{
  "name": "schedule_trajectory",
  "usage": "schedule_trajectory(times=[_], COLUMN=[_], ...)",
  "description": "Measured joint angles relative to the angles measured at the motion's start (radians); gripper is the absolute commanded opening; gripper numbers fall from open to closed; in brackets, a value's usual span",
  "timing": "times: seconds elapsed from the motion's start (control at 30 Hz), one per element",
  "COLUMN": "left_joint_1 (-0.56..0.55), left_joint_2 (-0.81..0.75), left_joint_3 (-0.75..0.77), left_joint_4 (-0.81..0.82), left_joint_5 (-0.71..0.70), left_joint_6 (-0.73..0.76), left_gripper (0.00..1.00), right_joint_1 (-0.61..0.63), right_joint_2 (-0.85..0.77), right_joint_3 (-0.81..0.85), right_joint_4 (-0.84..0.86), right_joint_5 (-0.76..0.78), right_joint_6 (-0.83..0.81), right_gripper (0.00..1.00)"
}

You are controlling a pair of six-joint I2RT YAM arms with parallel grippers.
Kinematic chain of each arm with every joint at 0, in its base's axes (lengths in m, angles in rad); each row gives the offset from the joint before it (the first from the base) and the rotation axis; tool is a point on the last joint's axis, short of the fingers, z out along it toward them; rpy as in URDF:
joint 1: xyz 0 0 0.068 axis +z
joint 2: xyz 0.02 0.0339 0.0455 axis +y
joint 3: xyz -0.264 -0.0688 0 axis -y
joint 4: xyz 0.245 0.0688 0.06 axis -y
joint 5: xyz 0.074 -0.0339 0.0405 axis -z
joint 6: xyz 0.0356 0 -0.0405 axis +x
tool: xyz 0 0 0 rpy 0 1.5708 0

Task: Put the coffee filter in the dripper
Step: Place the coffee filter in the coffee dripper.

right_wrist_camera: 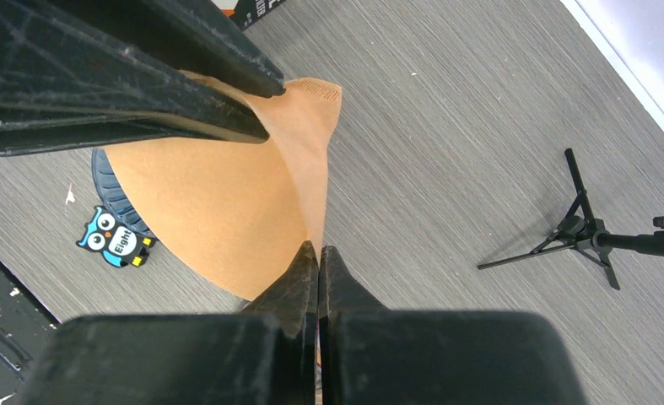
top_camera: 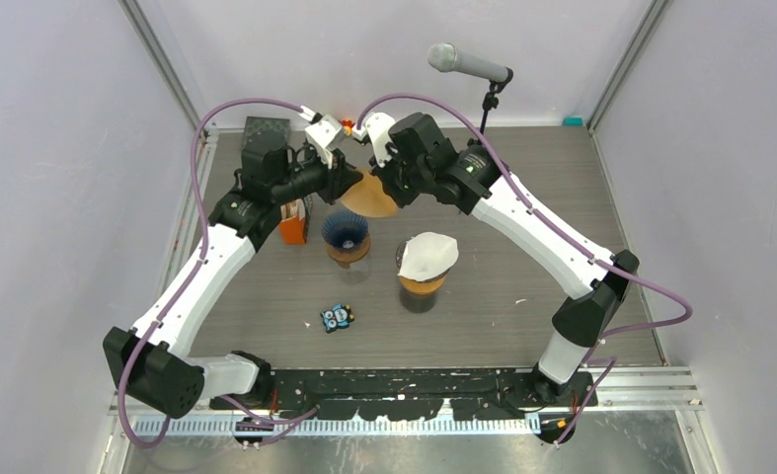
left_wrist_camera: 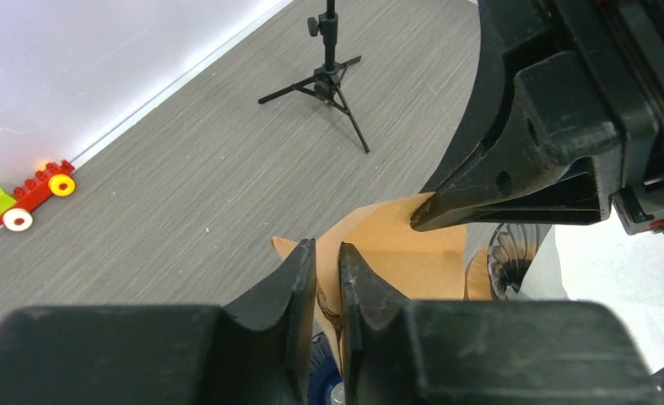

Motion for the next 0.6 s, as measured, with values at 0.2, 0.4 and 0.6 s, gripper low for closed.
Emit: schedule_trajectory(times=[0.2,0.4,0.6], left_joint_1=[0.0,-0.002,0.0], left_joint_2=[-0.002,-0.01,-0.011], left_joint_3=[-0.005,-0.008,-0.008], left_joint_4=[0.001,-0.006,-0.009], left_joint_5=[-0.023,-0.066,-0.14], left_joint_6=[-0.06,-0.163,-0.293], left_gripper=[0.0,0.0,0.0], right_joint_1=[-0.006,-0.013,-0.019], right_joint_2=[0.0,0.0,0.0], right_joint_3=[0.0,0.001,0.003], right_joint_4=[-0.002,-0.001,-0.003], right_joint_5=[-0.002,-0.002,-0.015], right_joint_6=[0.008,0.035,0.075], right_gripper=[0.05,0.23,0.41])
